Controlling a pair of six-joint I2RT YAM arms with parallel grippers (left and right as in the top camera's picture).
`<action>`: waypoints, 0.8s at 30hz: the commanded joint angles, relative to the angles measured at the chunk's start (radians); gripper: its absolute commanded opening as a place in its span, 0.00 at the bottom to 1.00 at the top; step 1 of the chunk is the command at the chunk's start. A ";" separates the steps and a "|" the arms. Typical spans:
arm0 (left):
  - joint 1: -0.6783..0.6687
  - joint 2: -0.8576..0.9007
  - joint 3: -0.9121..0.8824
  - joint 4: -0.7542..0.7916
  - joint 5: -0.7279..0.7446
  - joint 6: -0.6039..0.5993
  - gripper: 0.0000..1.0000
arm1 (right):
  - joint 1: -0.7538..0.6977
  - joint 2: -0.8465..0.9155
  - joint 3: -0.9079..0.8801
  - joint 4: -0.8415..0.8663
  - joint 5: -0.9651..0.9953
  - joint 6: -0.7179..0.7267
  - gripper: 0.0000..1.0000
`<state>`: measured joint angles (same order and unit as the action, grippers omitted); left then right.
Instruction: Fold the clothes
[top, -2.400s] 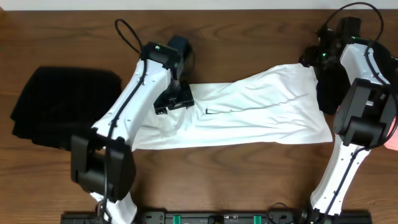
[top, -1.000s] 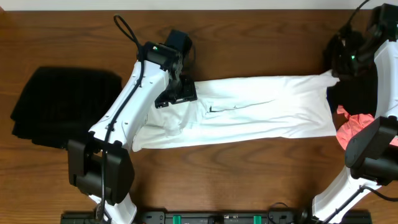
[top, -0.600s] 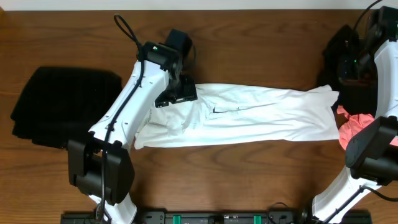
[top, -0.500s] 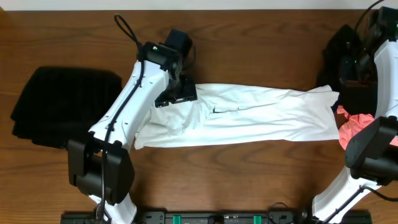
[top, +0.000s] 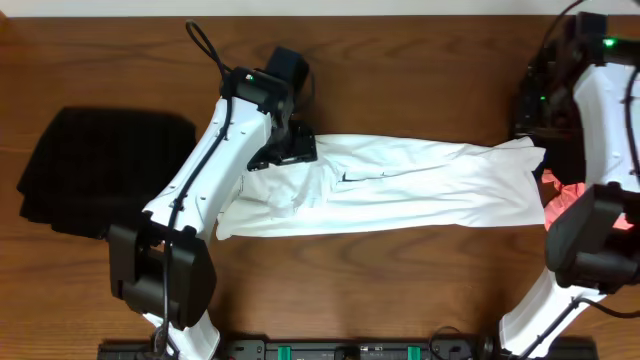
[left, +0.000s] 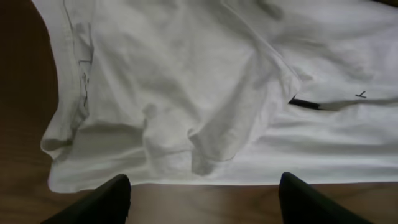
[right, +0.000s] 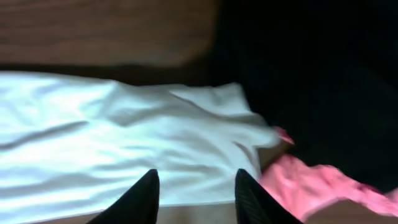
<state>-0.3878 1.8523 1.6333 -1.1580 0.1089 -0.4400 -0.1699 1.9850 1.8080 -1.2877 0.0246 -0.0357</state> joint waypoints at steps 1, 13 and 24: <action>0.004 -0.008 -0.026 0.024 -0.024 0.049 0.76 | 0.032 0.001 -0.095 0.043 -0.059 0.060 0.27; 0.013 -0.006 -0.363 0.410 -0.077 0.251 0.47 | 0.026 0.001 -0.187 0.095 -0.301 0.018 0.31; 0.127 0.102 -0.455 0.520 -0.151 0.318 0.06 | 0.025 0.000 -0.187 0.080 -0.325 0.012 0.30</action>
<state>-0.3031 1.8961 1.1912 -0.6350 -0.0032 -0.1558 -0.1406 1.9888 1.6222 -1.2060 -0.2775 -0.0105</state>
